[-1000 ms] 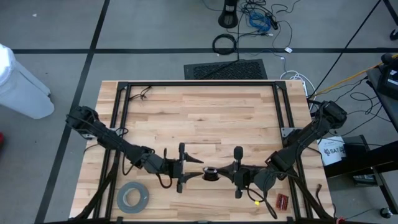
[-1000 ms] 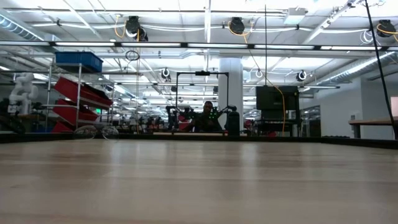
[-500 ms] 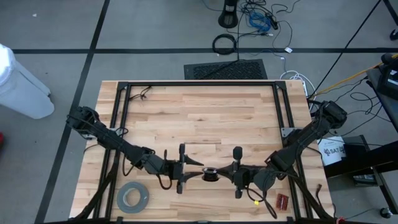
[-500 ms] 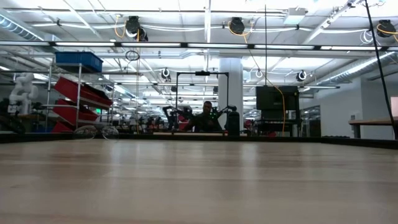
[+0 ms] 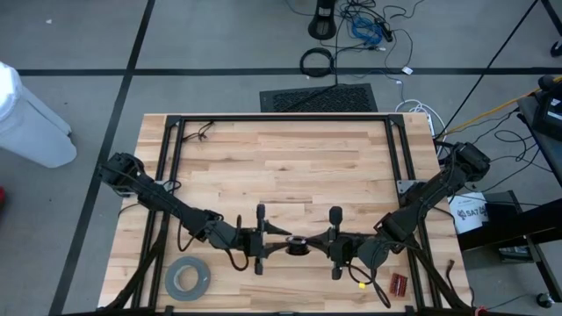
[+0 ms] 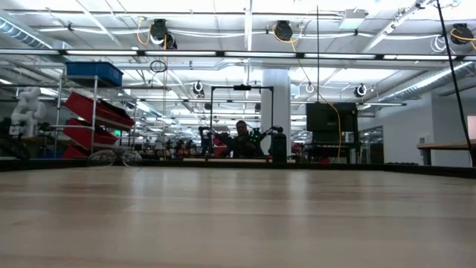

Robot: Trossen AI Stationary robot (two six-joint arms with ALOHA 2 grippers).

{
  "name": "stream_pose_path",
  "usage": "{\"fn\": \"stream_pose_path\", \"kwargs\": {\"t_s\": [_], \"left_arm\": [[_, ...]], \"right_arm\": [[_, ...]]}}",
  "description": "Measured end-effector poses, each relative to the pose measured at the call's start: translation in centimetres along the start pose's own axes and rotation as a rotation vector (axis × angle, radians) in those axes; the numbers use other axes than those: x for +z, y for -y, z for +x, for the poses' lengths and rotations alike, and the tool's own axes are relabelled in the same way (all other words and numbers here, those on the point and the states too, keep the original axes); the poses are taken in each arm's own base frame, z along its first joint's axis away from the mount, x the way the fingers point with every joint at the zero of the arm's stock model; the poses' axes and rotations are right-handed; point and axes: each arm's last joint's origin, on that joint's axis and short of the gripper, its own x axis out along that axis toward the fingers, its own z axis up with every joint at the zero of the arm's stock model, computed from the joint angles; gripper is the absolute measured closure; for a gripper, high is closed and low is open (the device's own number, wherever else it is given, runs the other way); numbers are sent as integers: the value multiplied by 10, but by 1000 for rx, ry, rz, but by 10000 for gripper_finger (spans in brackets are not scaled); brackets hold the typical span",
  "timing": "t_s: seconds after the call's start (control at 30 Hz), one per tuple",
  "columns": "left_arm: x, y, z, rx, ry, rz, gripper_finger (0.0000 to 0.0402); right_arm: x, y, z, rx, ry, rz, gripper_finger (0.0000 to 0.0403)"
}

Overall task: Coil cords
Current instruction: Uncoil the black wire from the spool

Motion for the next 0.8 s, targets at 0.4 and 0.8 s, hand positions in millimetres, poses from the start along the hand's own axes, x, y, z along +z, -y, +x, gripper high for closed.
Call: {"fn": "stream_pose_path", "kwargs": {"t_s": [0.4, 0.8], "left_arm": [[-4, 1, 0, -18, -40, 23, 392], [-4, 1, 0, -16, -40, 29, 398]], "right_arm": [[0, 0, 0, 0, 1, 2, 403], [2, 0, -5, -74, 0, 48, 360]]}}
